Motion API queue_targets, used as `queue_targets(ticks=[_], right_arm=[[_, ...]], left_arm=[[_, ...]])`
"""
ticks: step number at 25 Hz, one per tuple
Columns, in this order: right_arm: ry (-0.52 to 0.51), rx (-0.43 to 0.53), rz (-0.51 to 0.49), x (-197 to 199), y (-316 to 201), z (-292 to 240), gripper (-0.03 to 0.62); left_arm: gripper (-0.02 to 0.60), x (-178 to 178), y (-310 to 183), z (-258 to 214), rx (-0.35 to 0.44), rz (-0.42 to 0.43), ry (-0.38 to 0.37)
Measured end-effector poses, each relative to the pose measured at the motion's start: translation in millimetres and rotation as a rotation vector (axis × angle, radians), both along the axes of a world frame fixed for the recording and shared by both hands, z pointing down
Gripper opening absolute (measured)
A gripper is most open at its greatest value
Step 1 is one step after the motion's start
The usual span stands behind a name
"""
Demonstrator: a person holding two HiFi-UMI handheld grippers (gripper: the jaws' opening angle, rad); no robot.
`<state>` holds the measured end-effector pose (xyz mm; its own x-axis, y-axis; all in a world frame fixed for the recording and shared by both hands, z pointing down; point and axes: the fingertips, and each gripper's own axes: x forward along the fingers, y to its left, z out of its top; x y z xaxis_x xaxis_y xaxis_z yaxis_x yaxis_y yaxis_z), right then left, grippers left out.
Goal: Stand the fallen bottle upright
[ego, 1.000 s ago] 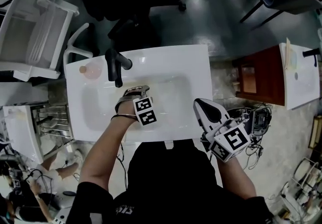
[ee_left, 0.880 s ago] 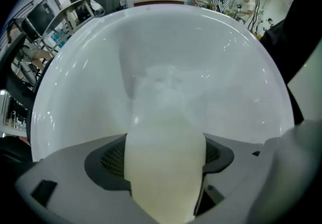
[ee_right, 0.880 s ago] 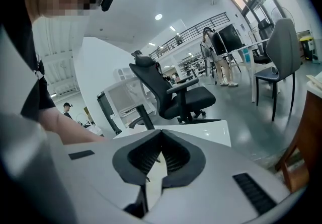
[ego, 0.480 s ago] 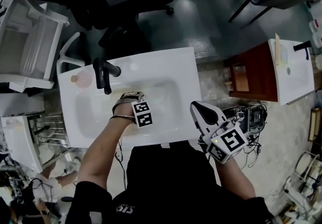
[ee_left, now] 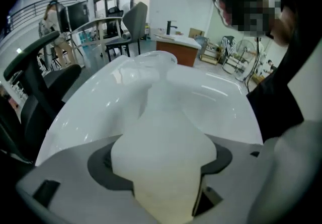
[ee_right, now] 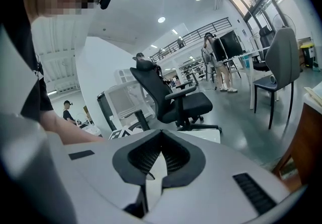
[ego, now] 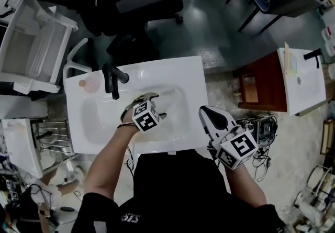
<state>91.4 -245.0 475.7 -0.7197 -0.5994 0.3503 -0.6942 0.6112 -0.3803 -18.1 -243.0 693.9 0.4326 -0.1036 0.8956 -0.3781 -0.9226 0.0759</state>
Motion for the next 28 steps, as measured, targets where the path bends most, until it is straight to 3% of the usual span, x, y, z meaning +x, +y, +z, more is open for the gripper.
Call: queue_targets(ticks=[4, 8, 17, 20, 28], right_arm=[[-0.026, 0.015, -0.023, -8.6, 0.5, -9.7, 0.014], [0.023, 0.022, -0.059, -15.6, 5.0, -12.4, 0.014], [0.084, 0.035, -0.168, -48.5, 18.1, -15.0, 0.014], [0.087, 0.045, -0.224, -69.5, 21.8, -17.8, 0.014], [0.078, 0.050, -0.316, -117.3, 30.4, -20.6, 0.014]], left_arm=[[0.361, 3.5, -1.9, -24.0, 0.046, -0.075, 0.108], [0.362, -7.8, -0.2, -39.7, 0.123, -0.141, 0.165], [0.362, -73.9, 5.2, -67.3, 0.227, -0.395, 0.329], [0.362, -93.0, 12.3, -72.6, 0.258, -0.429, 0.316], [0.362, -119.7, 39.0, -79.3, 0.290, -0.385, 0.238]])
